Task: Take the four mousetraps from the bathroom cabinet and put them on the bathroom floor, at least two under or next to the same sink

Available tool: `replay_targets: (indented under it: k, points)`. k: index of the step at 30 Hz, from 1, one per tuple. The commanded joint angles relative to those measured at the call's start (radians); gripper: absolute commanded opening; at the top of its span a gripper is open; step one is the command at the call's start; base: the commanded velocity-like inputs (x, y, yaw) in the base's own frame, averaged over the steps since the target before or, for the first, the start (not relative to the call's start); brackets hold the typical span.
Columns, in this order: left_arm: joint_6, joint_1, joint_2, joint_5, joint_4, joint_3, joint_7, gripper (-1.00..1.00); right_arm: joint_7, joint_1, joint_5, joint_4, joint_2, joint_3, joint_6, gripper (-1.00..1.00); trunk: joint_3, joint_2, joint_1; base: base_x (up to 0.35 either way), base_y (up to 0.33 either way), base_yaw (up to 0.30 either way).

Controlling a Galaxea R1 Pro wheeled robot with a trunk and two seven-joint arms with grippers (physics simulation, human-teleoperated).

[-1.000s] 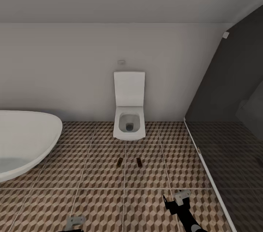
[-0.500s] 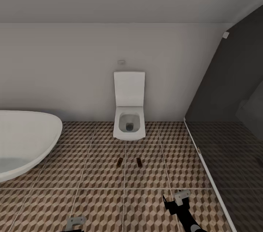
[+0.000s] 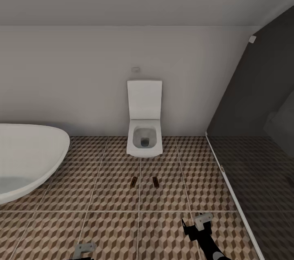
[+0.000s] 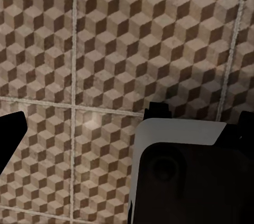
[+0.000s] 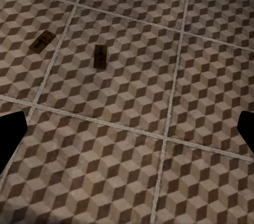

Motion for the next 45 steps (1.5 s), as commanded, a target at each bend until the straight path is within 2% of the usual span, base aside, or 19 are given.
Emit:
replay_targets:
  k: [1, 45]
  points:
    - [-0.002, 0.0, 0.0, 0.009, 0.0, -0.009, 0.003, 1.0, -0.005, 0.0, -0.004, 0.001, 0.0, 0.009, -0.002, 1.0, -0.002, -0.002, 0.0, 0.0, 0.0, 0.0]
    - [-0.002, 0.0, -0.001, 0.009, 0.001, -0.009, 0.003, 1.0, -0.005, 0.001, -0.004, 0.001, 0.002, 0.009, 0.001, 1.0, -0.002, -0.002, 0.0, 0.0, 0.0, 0.0]
